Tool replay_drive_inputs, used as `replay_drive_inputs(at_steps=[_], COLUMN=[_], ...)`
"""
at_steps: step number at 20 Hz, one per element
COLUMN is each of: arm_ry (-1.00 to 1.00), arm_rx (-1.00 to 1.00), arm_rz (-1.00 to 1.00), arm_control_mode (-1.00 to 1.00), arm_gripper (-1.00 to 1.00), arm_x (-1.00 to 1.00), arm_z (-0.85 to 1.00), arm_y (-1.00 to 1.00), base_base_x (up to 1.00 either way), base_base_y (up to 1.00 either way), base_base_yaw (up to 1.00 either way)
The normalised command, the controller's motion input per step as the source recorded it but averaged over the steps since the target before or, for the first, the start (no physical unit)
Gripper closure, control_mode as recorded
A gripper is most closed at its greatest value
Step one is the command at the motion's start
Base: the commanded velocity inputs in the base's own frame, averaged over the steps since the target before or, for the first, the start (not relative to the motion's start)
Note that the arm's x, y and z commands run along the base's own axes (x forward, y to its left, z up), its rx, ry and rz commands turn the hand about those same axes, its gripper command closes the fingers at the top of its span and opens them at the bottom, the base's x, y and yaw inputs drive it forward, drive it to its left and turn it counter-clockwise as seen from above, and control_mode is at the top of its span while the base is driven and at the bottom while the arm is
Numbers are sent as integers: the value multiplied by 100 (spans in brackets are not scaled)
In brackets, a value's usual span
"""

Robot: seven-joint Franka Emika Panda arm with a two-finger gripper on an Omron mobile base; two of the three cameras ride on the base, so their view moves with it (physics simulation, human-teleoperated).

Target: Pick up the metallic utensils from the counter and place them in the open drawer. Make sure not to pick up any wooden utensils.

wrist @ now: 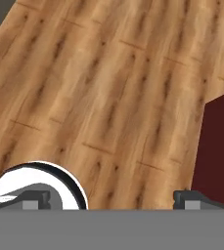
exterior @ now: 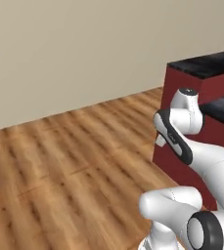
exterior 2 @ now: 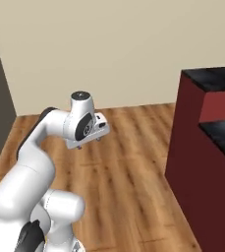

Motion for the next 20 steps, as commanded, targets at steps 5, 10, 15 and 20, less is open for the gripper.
replay_drive_inputs(at_steps=[5,10,15,20], arm_ry=[0,0,0,0], arm_rx=[0,0,0,0], arm_rz=[0,0,0,0], arm_control_mode=[100,100,100,100], arm_gripper=[-100,-100,-100,-100], arm_x=[0,0,0,0], arm_z=[0,0,0,0], arm_y=[0,0,0,0], base_base_x=[100,100,100,93], base_base_y=[100,100,100,96], base_base_yaw=[-28,-40,-54,-56])
